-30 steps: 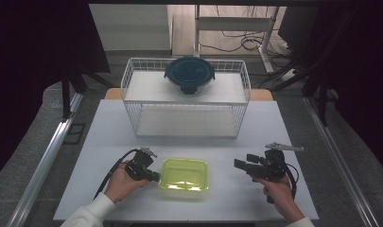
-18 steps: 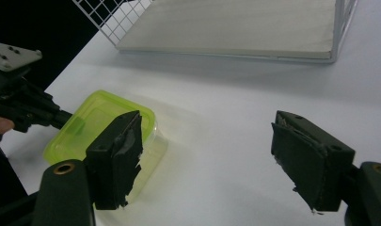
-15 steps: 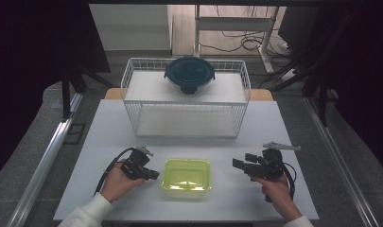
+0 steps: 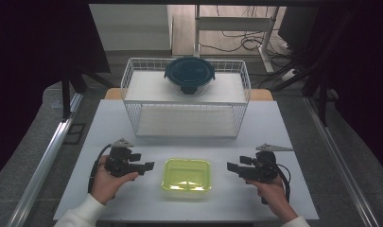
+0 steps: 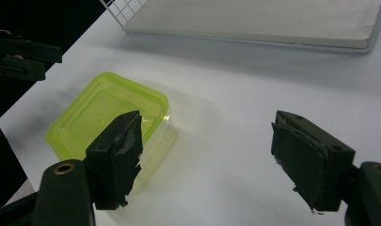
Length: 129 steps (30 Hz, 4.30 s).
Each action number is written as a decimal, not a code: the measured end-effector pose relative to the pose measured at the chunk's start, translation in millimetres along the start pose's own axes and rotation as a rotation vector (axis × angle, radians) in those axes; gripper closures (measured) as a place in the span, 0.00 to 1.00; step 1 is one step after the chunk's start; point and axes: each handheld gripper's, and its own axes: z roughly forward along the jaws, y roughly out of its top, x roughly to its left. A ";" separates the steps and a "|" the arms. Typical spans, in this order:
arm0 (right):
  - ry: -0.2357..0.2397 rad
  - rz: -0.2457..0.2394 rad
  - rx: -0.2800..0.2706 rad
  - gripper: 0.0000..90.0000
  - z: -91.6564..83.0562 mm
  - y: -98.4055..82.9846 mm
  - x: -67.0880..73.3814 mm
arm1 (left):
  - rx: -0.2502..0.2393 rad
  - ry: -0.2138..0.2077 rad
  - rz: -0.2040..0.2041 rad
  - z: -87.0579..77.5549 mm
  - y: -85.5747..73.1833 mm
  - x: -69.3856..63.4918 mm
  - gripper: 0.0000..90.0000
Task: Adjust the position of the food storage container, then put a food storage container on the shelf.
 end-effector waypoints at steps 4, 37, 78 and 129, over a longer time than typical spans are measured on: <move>0.005 -0.001 0.006 0.28 1.8 -2.0 0.9 | 0.002 0.000 -0.013 3.7 -2.1 0.8 0.28; 0.101 0.135 0.066 0.39 36.9 -17.8 22.6 | 0.054 -0.211 -0.153 28.5 -1.4 -11.2 0.42; 0.221 0.335 0.145 0.86 60.5 -24.3 18.8 | 0.079 -0.444 -0.335 46.6 -13.4 1.6 0.89; 0.259 0.087 -0.029 0.88 24.0 36.3 48.7 | -0.144 -0.411 -0.117 -20.2 29.5 -22.8 0.91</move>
